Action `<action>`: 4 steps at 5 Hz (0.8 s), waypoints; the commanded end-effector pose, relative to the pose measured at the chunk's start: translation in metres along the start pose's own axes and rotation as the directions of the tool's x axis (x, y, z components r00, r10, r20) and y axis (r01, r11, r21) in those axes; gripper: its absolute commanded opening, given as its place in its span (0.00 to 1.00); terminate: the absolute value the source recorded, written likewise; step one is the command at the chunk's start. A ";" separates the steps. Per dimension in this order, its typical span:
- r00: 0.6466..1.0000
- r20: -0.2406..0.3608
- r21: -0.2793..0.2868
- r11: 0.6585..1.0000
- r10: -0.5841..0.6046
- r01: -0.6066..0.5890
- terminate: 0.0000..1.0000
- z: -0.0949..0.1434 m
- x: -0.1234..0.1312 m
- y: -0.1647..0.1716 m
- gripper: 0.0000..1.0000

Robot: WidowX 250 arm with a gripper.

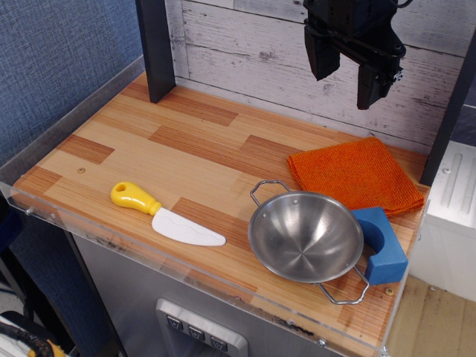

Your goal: Move the knife to the corner farthest from the bowl.

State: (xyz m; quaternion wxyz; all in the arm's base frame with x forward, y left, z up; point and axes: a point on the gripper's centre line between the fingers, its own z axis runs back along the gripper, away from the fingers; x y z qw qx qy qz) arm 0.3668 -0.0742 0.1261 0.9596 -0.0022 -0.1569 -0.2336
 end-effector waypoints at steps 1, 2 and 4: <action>1.000 0.000 0.000 1.000 0.000 0.000 0.00 0.000 0.000 0.000 1.00; 0.967 -0.018 0.022 0.967 0.252 -0.252 0.00 0.008 -0.029 0.017 1.00; 0.860 -0.038 0.119 0.857 0.509 -0.502 0.00 0.030 -0.069 0.034 1.00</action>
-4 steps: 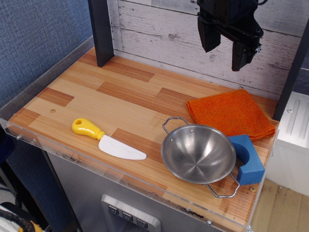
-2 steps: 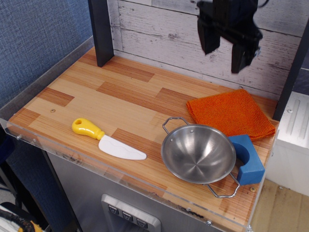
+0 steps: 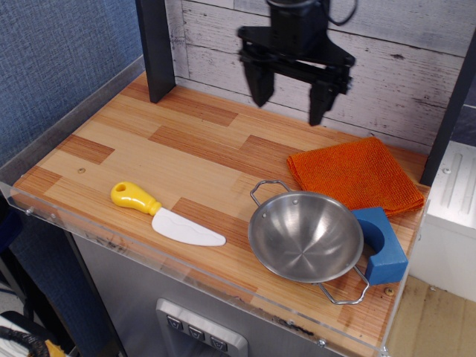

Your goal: Move the knife to the corner farthest from the bowl.

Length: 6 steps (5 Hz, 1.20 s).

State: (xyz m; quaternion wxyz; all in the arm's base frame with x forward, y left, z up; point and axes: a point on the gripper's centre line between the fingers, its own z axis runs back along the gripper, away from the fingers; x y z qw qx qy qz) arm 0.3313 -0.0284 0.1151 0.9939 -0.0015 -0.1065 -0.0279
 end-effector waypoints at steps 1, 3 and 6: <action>0.959 0.026 0.089 0.954 0.284 -0.285 0.00 0.019 -0.038 0.038 1.00; 0.712 0.125 0.155 0.695 0.691 -0.702 0.00 0.017 -0.089 0.070 1.00; 0.527 0.170 0.202 0.494 0.833 -0.846 0.00 -0.011 -0.117 0.113 1.00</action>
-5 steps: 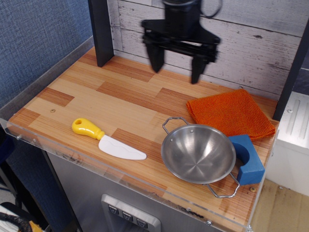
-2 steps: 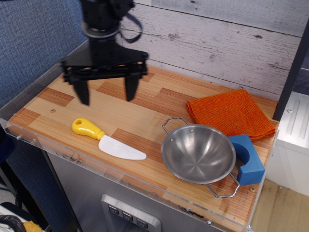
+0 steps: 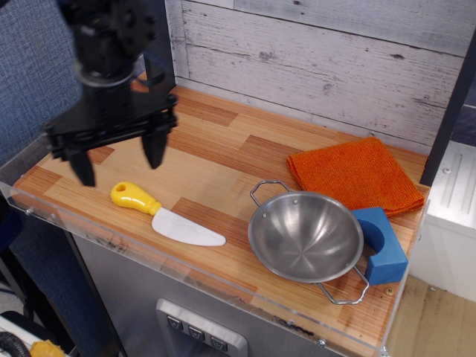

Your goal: Move the knife to the corner farthest from the bowl.

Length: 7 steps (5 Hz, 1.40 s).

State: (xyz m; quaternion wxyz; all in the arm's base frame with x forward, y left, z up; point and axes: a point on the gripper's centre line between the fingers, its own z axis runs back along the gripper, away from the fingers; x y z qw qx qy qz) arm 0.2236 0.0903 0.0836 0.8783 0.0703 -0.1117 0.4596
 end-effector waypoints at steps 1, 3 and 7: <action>0.996 0.018 0.016 0.996 0.086 -0.086 0.00 -0.012 0.008 -0.001 1.00; 0.982 -0.049 0.041 0.983 0.183 -0.181 0.00 -0.036 0.005 -0.008 1.00; 0.995 -0.053 0.134 0.988 0.079 -0.071 0.00 -0.061 -0.008 -0.021 1.00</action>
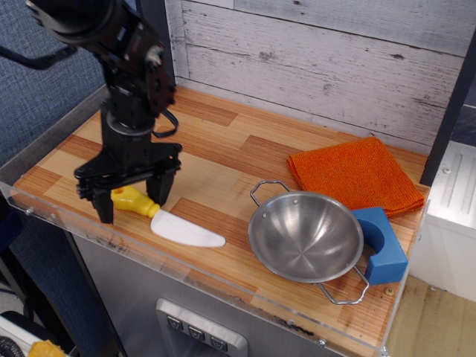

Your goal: Move the knife to the corner farthest from the bowl.

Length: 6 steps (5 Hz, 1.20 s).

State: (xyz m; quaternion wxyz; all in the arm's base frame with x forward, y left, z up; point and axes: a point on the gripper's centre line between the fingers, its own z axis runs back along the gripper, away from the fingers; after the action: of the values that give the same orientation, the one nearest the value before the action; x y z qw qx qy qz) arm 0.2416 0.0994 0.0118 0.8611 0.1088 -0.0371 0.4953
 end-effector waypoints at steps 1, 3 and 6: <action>0.998 0.066 -0.017 1.000 -0.019 0.020 0.00 0.018 -0.001 -0.008 0.00; 0.996 0.088 -0.015 1.000 -0.026 0.028 0.00 0.023 -0.002 -0.004 0.00; 0.974 0.208 -0.087 0.991 -0.086 0.106 0.00 0.088 0.012 -0.019 0.00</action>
State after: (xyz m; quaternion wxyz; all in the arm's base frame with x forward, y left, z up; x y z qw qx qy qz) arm 0.2683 0.0953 0.0828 0.8832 0.1248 -0.1145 0.4374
